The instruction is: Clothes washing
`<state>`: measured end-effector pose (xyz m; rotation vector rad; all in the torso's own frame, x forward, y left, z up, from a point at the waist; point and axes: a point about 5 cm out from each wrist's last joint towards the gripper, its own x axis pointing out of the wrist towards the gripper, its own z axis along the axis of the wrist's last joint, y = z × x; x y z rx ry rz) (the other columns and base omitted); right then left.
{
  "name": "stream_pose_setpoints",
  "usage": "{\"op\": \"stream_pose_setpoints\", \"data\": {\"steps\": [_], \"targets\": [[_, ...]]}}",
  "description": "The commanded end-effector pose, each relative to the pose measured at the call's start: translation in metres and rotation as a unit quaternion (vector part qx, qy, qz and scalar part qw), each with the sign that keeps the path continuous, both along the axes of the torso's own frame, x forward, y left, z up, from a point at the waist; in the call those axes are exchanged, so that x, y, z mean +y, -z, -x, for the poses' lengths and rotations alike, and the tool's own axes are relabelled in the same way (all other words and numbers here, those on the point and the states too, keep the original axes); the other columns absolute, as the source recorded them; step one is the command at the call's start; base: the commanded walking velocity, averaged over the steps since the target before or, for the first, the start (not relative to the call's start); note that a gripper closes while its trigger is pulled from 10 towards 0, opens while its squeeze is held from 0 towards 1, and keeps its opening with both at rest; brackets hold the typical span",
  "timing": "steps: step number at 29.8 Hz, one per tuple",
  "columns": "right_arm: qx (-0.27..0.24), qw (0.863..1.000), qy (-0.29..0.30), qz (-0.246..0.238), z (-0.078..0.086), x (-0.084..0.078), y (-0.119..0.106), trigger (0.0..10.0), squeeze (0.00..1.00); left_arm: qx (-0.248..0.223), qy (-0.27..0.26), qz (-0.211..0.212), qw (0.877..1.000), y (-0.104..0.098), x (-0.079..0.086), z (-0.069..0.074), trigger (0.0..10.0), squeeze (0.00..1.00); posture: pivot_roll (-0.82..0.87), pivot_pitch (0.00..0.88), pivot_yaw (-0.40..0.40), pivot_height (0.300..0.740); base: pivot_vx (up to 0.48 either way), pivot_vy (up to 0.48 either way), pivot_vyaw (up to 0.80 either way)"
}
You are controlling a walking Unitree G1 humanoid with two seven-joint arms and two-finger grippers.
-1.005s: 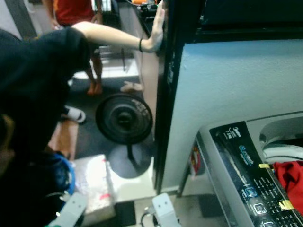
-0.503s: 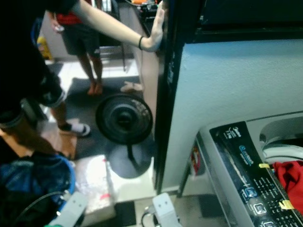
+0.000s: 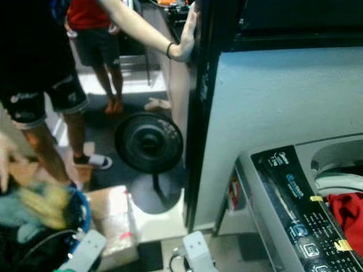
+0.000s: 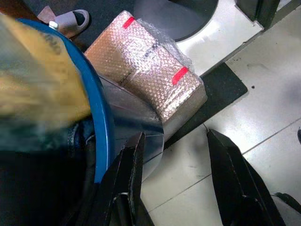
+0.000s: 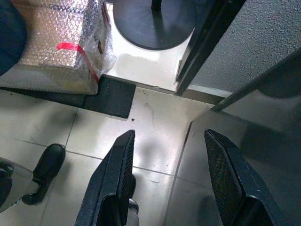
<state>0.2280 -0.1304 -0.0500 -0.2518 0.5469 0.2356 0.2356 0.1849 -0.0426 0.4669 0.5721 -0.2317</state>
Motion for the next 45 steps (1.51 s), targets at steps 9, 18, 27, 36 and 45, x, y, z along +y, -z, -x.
{"op": "stream_pose_setpoints", "data": {"steps": [9,18,27,36,45], "targets": [[0.011,1.0,0.0,-0.004,0.005,0.003,0.004,10.0,0.0,0.016,0.002,-0.005,1.0,0.005,0.002,0.007,10.0,0.0,-0.03,0.017,0.081,0.74,0.0,0.0,0.0],[0.011,1.0,-0.001,-0.004,0.005,0.002,0.003,10.0,0.0,0.017,0.001,-0.004,1.0,0.006,0.001,0.008,10.0,0.0,-0.03,0.017,0.08,0.74,0.0,0.0,0.0],[0.009,1.0,-0.002,-0.005,0.004,0.003,0.003,10.0,0.0,0.016,0.0,-0.004,1.0,0.006,0.001,0.008,10.0,0.0,-0.02,0.014,0.077,0.74,0.0,0.0,0.0],[0.005,1.0,0.0,-0.011,0.003,0.003,0.002,10.0,0.0,0.016,0.001,-0.004,1.0,0.005,0.002,0.007,10.0,0.0,-0.02,0.016,0.077,0.74,0.0,0.0,0.0],[-0.075,0.996,0.009,-0.055,-0.02,0.008,-0.022,10.0,0.0,-0.079,0.027,0.02,0.996,-0.024,-0.006,-0.02,10.0,0.0,-0.02,0.027,0.073,0.74,0.0,0.0,0.0]]}}
